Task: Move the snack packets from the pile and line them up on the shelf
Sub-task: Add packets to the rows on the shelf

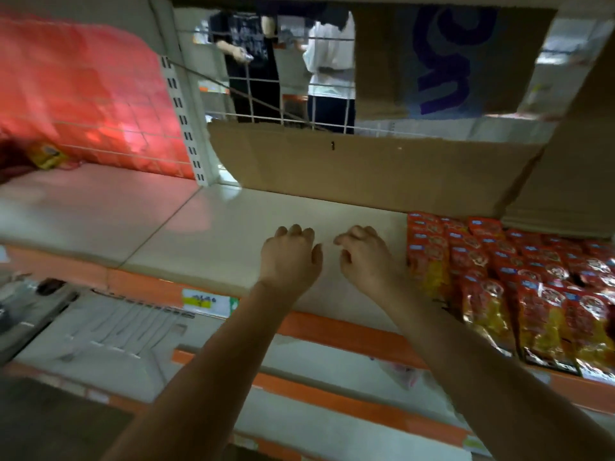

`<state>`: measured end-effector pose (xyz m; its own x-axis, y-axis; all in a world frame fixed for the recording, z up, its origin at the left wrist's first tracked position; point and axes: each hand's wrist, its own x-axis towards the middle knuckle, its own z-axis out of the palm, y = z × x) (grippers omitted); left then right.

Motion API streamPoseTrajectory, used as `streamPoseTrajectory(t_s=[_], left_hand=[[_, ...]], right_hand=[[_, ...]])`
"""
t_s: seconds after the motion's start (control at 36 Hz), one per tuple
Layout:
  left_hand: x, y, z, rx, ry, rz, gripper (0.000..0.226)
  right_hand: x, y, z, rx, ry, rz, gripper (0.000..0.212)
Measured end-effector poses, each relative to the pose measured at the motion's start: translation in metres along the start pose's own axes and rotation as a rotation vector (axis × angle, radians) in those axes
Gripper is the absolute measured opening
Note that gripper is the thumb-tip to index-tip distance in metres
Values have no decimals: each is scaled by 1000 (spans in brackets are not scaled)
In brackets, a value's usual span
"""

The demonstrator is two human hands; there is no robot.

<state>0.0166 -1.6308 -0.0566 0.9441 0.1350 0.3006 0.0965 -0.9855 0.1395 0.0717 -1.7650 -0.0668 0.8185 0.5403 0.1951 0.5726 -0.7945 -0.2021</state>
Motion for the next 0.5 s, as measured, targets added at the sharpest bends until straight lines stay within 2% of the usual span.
streamPoseTrajectory(t_s=[0.17, 0.5], left_hand=[[-6, -104, -20, 64, 28, -62, 35], [-32, -351, -78, 145, 30, -123, 32]], right_hand=[[46, -90, 30, 34, 24, -89, 38], [142, -326, 87, 91, 70, -140, 37]])
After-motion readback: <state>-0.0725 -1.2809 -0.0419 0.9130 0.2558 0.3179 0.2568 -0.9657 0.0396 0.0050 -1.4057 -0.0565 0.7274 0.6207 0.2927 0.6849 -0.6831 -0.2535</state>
